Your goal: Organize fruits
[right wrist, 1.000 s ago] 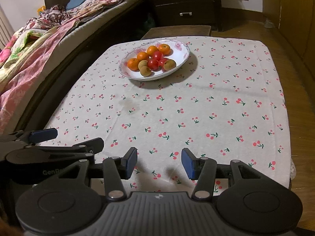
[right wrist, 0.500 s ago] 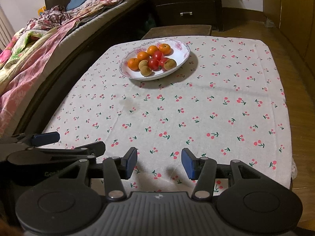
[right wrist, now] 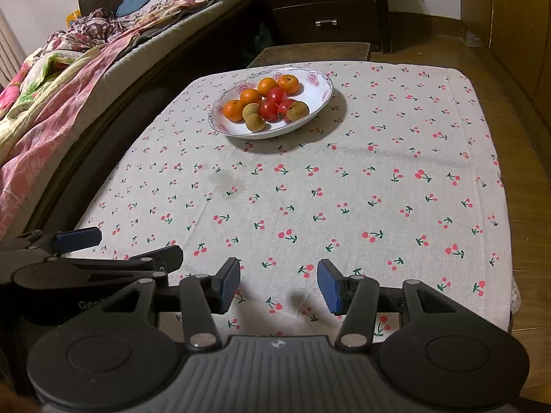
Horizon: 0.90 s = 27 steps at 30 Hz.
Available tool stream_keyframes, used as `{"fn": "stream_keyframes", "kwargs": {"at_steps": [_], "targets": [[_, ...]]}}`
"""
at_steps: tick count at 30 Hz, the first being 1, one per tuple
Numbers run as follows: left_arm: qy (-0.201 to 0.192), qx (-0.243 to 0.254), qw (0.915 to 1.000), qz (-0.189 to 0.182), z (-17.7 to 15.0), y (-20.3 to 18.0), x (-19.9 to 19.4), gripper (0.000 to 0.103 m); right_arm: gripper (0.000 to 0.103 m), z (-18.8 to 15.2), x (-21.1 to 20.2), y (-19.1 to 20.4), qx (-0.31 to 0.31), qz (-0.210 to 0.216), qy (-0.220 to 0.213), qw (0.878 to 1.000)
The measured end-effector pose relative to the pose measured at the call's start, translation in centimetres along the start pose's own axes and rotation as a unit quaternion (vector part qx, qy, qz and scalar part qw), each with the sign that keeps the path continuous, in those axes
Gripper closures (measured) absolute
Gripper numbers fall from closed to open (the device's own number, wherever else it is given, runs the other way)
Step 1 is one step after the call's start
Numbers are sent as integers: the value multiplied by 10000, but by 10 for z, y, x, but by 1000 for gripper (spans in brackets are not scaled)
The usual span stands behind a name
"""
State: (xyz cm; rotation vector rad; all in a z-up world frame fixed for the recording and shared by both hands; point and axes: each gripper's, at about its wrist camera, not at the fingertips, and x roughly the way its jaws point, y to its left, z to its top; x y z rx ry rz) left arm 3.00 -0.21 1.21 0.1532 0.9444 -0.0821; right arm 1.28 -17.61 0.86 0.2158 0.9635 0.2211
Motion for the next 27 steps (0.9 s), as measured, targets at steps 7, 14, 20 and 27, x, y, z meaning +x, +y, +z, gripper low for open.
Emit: {"fn": "stream_keyframes", "kwargs": {"at_steps": [7,14,20,27], "targets": [[20,2,10000,2,0,1,1,1,50,0,1,0,-2,20,-1,10000],[30,-8,10000,39,-1,1,2,0,50,1,0,-1,5,0,-15,10000],[68,-97,9999,76,-1,3,3,0,49,1,0,-2,10,-13,-8,10000],[99,-143,9998,58,-1,4,5,0,49,1,2,-2,-5,-61,30,10000]]}}
